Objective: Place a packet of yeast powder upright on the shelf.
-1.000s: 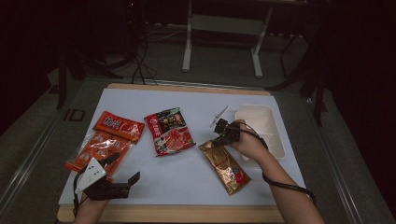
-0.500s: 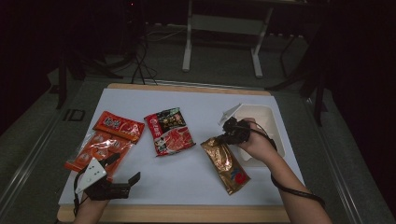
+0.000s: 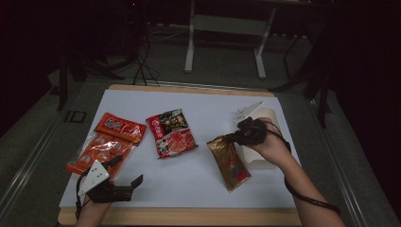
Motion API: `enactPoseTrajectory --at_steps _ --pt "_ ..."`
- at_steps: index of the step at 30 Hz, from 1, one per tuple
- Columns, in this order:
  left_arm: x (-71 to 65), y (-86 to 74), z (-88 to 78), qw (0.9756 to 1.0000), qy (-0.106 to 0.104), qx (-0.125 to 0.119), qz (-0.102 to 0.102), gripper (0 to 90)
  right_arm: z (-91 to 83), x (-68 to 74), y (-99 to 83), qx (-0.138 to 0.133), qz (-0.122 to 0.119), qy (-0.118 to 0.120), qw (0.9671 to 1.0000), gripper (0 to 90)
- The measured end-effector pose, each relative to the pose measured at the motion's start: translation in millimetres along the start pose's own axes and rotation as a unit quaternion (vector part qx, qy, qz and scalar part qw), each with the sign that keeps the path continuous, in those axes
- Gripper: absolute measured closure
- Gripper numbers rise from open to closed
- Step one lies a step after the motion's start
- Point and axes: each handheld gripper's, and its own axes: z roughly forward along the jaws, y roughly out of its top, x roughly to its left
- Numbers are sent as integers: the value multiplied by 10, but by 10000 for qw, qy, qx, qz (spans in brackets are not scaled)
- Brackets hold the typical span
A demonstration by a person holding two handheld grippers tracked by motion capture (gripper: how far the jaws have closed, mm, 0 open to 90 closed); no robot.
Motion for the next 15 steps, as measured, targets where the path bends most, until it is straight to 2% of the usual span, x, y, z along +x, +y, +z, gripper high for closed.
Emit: enactPoseTrajectory --at_steps 2,5,8,9,11,15 --pt "-2 1 -1 10000 -2 -1 10 16 -27 3 6 -28 -11 29 10000 900" --pt "1 5 -6 10000 9 -18 11 16 -153 8 35 -267 -17 -26 9996 900" --pt "2 5 -10 10000 19 -22 5 16 -183 2 44 -331 -12 -9 9994 900" --pt "0 4 -9 10000 24 -17 12 16 -216 -2 54 -406 15 -28 9992 900" --pt "-2 4 -8 10000 18 -19 13 16 -315 -21 93 -735 65 -58 9973 900" --pt "1 0 -2 10000 17 2 13 16 -397 -20 178 -913 26 -115 9958 900"
